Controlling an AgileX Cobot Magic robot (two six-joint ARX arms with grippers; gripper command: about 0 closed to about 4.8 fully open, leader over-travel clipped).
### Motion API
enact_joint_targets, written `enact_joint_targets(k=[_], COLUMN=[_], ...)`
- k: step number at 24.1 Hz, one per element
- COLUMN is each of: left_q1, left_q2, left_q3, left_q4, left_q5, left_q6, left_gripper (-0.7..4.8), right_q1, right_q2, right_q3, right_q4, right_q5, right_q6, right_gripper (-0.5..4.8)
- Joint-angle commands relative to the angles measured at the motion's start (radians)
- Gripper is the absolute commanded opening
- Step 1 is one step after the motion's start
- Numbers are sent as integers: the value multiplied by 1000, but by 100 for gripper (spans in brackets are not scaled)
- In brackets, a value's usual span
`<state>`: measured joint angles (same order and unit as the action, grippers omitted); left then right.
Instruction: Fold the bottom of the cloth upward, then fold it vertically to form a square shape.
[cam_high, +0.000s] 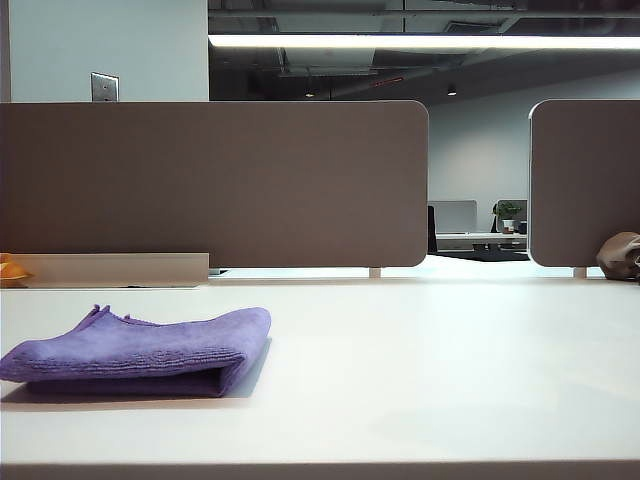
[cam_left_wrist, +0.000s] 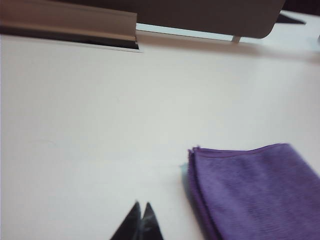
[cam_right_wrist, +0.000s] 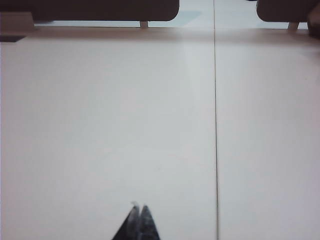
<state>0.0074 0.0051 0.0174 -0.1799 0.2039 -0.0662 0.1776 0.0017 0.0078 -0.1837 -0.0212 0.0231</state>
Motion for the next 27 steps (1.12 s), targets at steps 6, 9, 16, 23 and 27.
enact_joint_targets(k=[6, 9, 16, 23, 27], left_q1=[-1, -1, -1, 21, 72], left_q2=[0, 0, 0, 0, 0], left_q3=[1, 2, 2, 1, -4], left_q4=[-26, -25, -25, -25, -18], left_q5=[-167, -164, -163, -162, -167], left_q6=[92, 92, 92, 93, 92], left_gripper=[-5, -5, -5, -5, -5], right_q1=[0, 0, 0, -114, -175], right_q2=[0, 0, 0, 0, 0], right_q3=[-7, -7, -7, -7, -7], right_q4=[8, 8, 8, 8, 8], right_q5=[56, 45, 45, 42, 47], right_q6=[-80, -80, -80, -79, -80], right_gripper=[-1, -1, -1, -1, -1])
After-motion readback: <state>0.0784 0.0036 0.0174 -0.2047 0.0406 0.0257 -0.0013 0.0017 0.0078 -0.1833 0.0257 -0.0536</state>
